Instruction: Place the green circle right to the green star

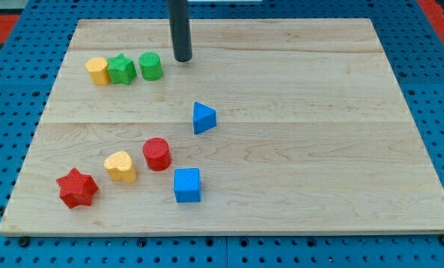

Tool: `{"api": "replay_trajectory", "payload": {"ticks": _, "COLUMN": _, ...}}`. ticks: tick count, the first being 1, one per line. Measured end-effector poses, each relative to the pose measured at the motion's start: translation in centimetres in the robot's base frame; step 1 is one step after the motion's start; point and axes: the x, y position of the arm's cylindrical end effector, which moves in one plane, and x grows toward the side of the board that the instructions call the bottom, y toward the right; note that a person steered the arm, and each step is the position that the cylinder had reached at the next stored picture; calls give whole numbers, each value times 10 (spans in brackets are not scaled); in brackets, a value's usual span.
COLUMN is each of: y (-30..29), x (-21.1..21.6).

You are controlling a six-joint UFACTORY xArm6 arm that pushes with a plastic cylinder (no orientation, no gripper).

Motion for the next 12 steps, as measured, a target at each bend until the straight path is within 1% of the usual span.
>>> {"api": "replay_trajectory", "payload": {"ticks": 2, "y": -5, "x": 12}}
{"api": "replay_trajectory", "payload": {"ticks": 6, "y": -29, "x": 13}}
{"api": "replay_trajectory", "payload": {"ticks": 7, "y": -9, "x": 13}}
{"api": "replay_trajectory", "payload": {"ticks": 8, "y": 61, "x": 18}}
{"api": "replay_trajectory", "payload": {"ticks": 9, "y": 133, "x": 46}}
{"api": "replay_trajectory", "payload": {"ticks": 10, "y": 180, "x": 100}}
{"api": "replay_trajectory", "payload": {"ticks": 12, "y": 183, "x": 222}}
